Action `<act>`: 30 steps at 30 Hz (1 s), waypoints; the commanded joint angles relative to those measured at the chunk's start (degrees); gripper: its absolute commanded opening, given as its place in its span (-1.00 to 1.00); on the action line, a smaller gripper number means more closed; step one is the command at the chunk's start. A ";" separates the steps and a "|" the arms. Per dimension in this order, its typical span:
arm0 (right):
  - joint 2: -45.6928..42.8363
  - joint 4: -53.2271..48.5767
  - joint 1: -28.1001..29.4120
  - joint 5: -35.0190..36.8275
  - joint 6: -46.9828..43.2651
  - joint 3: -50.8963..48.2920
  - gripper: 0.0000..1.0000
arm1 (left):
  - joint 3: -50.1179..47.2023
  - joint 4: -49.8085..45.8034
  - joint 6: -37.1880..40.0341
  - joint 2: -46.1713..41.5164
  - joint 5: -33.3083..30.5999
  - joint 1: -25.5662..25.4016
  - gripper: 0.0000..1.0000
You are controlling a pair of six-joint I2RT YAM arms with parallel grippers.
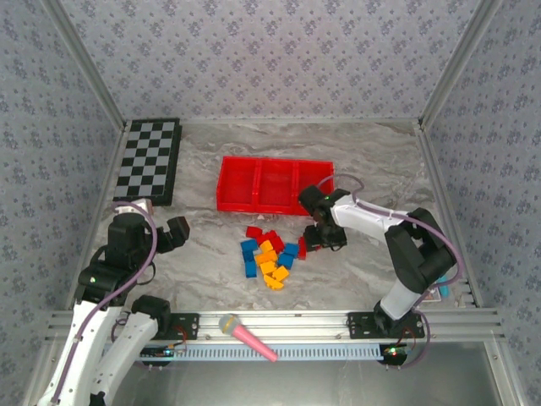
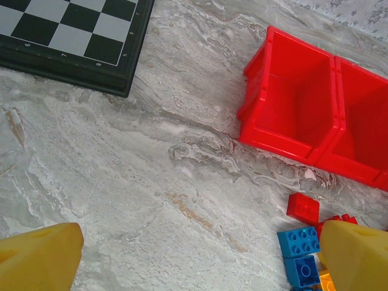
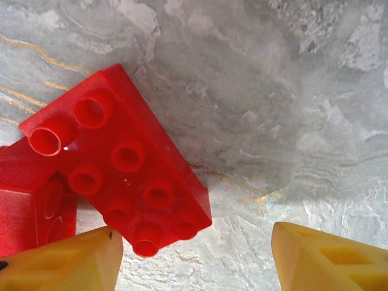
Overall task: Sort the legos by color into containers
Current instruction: Rotate the lego at the center of the table.
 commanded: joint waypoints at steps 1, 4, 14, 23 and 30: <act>1.48 0.43 -0.65 2.42 0.25 0.84 0.28 | -0.31 0.22 -0.38 -0.49 0.07 -0.58 0.99; 1.39 0.16 -1.18 3.17 0.87 0.43 0.19 | -0.39 0.24 -0.34 -0.49 0.00 -0.58 1.00; -1.33 3.27 -2.27 3.42 -1.83 -1.13 0.13 | -0.60 0.64 -0.46 -0.24 0.34 -0.75 1.00; 1.19 0.83 -2.06 2.82 -9.29 3.40 0.36 | -0.61 0.51 -0.56 -0.23 0.15 -0.93 1.00; 4.43 0.14 -2.60 0.43 -13.62 6.58 0.21 | -0.58 0.44 -0.65 -0.23 -0.22 -1.28 1.00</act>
